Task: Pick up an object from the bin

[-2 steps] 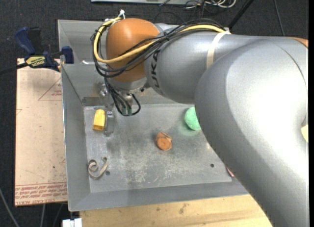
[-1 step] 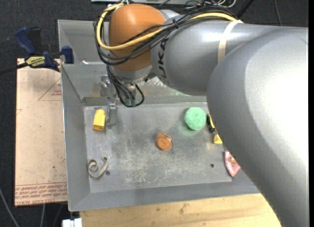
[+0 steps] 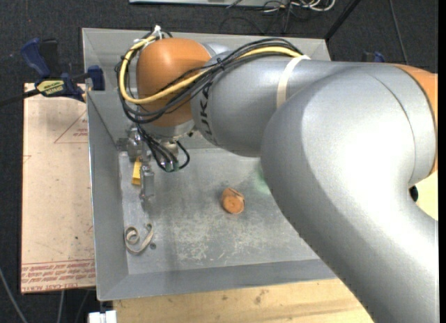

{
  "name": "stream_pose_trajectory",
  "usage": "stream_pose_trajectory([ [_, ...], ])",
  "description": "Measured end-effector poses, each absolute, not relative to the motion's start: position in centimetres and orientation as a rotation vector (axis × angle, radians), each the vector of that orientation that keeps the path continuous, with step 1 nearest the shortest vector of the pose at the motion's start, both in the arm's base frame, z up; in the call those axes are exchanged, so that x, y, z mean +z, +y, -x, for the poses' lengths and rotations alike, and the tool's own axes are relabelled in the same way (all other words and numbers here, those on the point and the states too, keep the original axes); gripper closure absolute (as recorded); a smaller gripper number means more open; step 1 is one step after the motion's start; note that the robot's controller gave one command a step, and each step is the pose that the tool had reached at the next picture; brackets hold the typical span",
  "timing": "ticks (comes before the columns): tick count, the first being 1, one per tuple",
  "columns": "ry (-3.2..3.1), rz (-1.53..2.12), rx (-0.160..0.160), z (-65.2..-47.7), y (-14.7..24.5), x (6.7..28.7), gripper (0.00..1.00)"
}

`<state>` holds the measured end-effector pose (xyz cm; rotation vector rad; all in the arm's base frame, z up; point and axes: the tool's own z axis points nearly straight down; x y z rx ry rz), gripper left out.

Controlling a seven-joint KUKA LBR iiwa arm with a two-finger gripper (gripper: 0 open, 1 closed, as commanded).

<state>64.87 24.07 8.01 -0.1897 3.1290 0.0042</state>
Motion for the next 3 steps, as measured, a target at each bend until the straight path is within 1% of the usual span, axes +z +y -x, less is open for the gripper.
stream_pose_trajectory([
  [1, 3.124, 0.132, 0.019, -65.44, 24.51, 5.74, 1.0],
  [3, 3.13, 0.121, 0.014, -65.25, 24.35, 6.25, 1.0],
])
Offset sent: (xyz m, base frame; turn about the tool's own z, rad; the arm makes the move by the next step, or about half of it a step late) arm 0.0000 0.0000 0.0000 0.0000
